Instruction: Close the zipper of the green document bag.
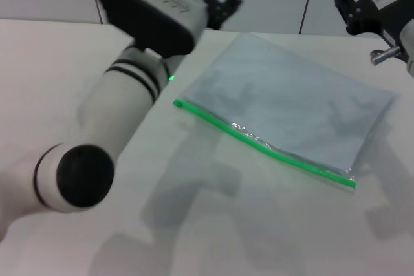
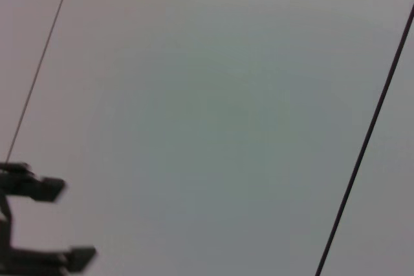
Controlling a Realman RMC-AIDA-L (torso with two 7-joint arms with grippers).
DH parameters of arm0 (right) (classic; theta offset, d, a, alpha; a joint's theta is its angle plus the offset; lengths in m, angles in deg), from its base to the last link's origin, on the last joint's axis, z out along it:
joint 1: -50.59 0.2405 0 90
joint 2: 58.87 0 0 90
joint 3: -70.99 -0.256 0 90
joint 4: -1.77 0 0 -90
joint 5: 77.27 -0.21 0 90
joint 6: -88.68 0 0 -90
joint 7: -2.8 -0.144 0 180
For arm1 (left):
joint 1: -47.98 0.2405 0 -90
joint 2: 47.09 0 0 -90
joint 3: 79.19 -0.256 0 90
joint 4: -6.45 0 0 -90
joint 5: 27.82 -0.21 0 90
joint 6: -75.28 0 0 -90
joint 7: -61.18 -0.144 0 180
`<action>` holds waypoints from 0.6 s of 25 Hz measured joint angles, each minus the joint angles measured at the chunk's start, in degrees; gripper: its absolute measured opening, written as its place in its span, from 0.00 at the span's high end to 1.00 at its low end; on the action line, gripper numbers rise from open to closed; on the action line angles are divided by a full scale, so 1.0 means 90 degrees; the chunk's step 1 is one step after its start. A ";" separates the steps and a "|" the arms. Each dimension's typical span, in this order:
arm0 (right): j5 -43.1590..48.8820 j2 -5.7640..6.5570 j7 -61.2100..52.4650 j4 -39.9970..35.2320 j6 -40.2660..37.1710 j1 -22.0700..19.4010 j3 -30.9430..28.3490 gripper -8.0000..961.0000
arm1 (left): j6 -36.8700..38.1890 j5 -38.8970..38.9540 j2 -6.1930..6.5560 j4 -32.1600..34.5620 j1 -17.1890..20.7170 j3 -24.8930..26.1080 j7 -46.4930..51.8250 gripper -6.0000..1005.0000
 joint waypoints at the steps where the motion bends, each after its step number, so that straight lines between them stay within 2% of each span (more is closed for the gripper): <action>1: 0.0000 -0.0001 -0.0002 0.0010 0.0009 0.0002 0.0011 0.54 | 0.0160 -0.0004 0.0000 0.0004 0.0084 -0.0015 0.0010 0.15; 5: -0.0002 -0.0010 -0.0039 0.0139 0.0358 -0.0030 0.0100 0.54 | 0.0711 -0.0065 0.0017 0.0004 0.0314 -0.0158 0.0270 0.15; 11: -0.0089 -0.0024 -0.0063 0.0710 0.1916 -0.0159 0.0384 0.54 | 0.1547 -0.0572 0.0065 0.0005 0.0622 -0.0388 0.1354 0.15; 15: -0.0509 -0.0006 -0.0076 0.1127 0.2489 -0.0083 0.0468 0.54 | 0.2254 -0.1145 0.0087 -0.0036 0.0975 -0.0539 0.2147 0.15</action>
